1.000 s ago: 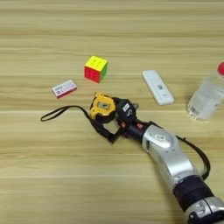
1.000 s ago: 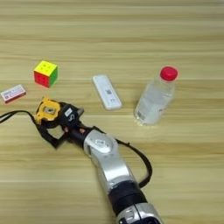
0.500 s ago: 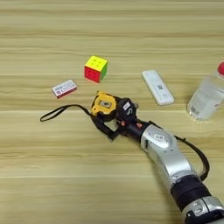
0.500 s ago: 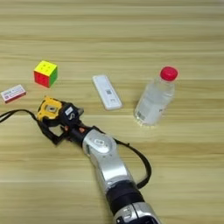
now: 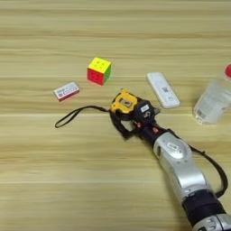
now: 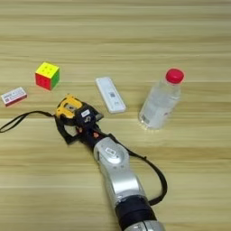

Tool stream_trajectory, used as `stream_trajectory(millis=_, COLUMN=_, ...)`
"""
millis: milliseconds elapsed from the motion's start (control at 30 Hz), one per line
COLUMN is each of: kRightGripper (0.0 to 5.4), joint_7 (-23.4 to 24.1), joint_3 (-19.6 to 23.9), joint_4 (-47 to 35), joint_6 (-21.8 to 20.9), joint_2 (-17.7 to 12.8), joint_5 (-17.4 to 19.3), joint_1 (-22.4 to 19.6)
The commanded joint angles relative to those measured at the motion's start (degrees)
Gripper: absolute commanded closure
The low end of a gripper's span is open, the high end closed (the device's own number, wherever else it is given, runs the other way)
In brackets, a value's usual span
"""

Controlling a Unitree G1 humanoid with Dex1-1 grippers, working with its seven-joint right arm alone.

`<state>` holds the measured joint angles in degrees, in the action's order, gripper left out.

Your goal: Move the objects on the table

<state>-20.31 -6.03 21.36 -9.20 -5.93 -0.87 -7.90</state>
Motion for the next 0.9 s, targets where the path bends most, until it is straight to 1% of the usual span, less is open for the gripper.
stream_trajectory(millis=33, kRightGripper=0.67, joint_7=4.6, joint_3=1.6, joint_4=-3.9, joint_6=-1.3, joint_2=-0.2, joint_5=-1.5, joint_1=-2.2)
stream_trajectory(millis=133, kRightGripper=0.67, joint_7=8.0, joint_3=2.0, joint_4=-3.8, joint_6=-1.3, joint_2=0.1, joint_5=-3.1, joint_1=-1.8)
stream_trajectory(millis=233, kRightGripper=0.67, joint_7=9.9, joint_3=2.5, joint_4=-3.6, joint_6=-0.9, joint_2=0.9, joint_5=-2.8, joint_1=-1.6)
stream_trajectory(millis=300, kRightGripper=0.67, joint_7=10.3, joint_3=2.8, joint_4=-2.9, joint_6=-0.4, joint_2=1.4, joint_5=-2.1, joint_1=-1.6)
stream_trajectory(millis=433, kRightGripper=0.67, joint_7=11.3, joint_3=3.6, joint_4=-1.1, joint_6=-0.9, joint_2=1.9, joint_5=-1.5, joint_1=-2.0)
stream_trajectory(millis=633, kRightGripper=0.68, joint_7=11.4, joint_3=4.7, joint_4=0.3, joint_6=-1.2, joint_2=1.7, joint_5=-0.7, joint_1=-2.3)
stream_trajectory(millis=900, kRightGripper=0.68, joint_7=11.9, joint_3=6.2, joint_4=1.6, joint_6=-1.7, joint_2=0.7, joint_5=-0.2, joint_1=-1.9)
